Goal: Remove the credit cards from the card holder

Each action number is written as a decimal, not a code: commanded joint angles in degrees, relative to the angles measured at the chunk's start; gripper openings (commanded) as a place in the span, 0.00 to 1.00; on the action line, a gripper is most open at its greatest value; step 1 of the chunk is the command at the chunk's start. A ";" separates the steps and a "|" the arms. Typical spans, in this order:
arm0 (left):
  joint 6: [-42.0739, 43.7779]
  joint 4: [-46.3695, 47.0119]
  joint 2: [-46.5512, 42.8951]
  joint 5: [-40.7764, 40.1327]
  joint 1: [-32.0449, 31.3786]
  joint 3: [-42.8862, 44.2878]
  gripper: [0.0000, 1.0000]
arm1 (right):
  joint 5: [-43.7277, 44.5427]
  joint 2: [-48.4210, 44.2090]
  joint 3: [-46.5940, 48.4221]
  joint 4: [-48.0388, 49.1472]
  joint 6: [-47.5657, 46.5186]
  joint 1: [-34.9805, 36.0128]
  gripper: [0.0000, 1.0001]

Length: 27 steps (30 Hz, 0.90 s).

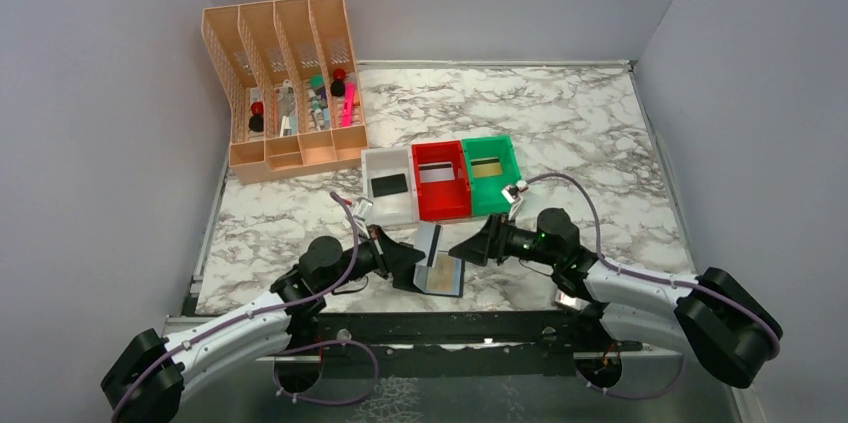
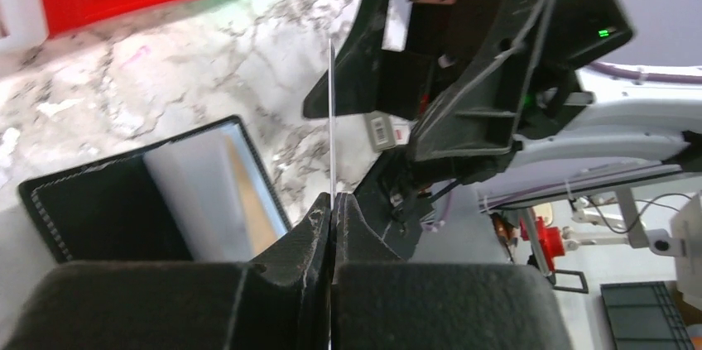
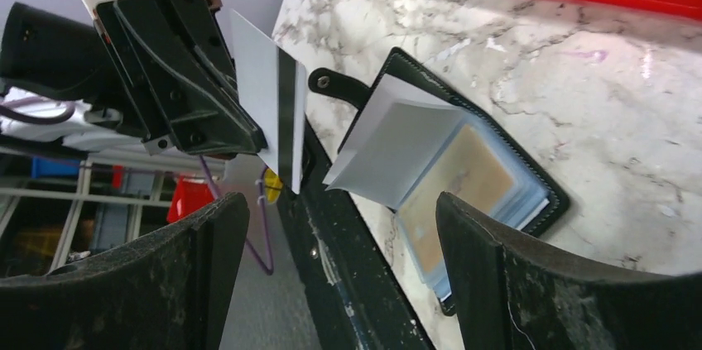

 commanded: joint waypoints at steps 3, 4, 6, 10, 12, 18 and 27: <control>-1.76 7.00 -0.77 3.94 0.32 0.36 0.00 | -9.06 4.57 -0.33 13.53 2.23 -0.23 0.82; -1.82 7.16 -0.44 4.05 0.31 0.37 0.00 | -9.80 5.40 0.07 14.38 2.42 -0.19 0.80; -2.00 7.91 0.47 4.43 0.38 0.29 0.00 | -10.74 7.10 0.40 17.23 3.38 -0.17 0.76; -2.48 10.88 3.08 5.76 0.34 0.37 0.00 | -12.33 11.10 1.96 21.64 5.05 -0.15 0.68; -2.62 12.16 4.49 6.25 0.38 0.53 0.00 | -13.12 13.66 2.69 24.18 5.87 -0.15 0.64; -3.04 14.63 6.65 6.79 0.32 0.41 0.00 | -16.01 21.03 3.88 33.60 9.17 0.24 0.45; -3.43 15.10 5.30 6.19 0.33 -0.23 0.00 | -13.60 16.84 5.21 26.43 6.14 0.29 0.28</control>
